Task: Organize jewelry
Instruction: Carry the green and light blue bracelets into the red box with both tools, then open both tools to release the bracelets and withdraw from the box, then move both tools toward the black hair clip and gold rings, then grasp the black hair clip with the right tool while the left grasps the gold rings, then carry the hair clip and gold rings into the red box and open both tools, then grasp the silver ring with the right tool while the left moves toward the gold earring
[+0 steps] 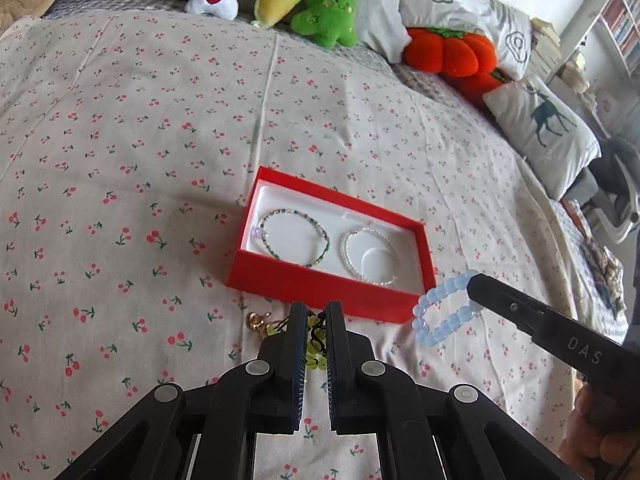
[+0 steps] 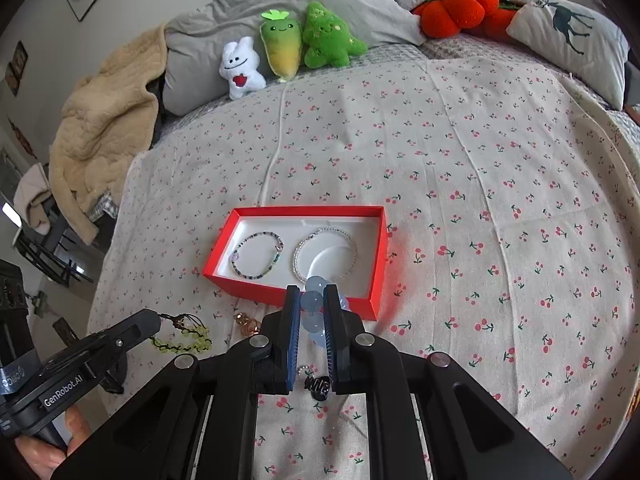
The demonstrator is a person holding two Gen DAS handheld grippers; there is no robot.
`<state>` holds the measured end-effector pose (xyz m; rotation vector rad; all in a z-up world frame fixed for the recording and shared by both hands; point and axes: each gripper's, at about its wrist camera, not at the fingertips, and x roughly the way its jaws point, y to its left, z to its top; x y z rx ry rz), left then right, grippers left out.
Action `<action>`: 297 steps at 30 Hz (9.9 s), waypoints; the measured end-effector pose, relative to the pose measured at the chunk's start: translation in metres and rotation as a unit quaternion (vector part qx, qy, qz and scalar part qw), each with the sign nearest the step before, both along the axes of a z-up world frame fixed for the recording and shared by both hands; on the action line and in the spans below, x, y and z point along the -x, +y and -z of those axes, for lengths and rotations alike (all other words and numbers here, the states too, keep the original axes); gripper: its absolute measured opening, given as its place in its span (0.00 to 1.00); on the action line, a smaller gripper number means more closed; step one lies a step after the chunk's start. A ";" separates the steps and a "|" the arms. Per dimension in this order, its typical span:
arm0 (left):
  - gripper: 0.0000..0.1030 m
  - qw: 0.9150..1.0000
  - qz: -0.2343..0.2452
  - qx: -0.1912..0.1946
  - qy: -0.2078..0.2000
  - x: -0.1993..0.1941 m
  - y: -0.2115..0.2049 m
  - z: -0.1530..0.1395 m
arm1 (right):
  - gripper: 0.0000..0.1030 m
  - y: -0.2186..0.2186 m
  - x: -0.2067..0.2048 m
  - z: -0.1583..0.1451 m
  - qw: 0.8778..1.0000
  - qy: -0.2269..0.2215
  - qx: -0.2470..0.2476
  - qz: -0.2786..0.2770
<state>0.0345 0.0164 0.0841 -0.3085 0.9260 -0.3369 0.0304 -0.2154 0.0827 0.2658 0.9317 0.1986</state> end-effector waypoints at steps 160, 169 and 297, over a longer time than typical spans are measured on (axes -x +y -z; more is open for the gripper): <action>0.53 0.989 0.020 -0.143 0.031 -0.011 -0.051 0.102 | 0.27 0.030 0.047 0.105 0.979 -0.001 0.132 -0.158; 0.39 0.989 0.005 -0.144 0.037 -0.025 -0.054 0.108 | 0.27 0.018 0.045 0.108 0.980 0.006 0.131 -0.148; 0.89 0.976 0.013 -0.191 0.106 0.003 0.011 0.101 | 0.69 0.033 0.026 0.110 0.984 0.071 0.101 -0.124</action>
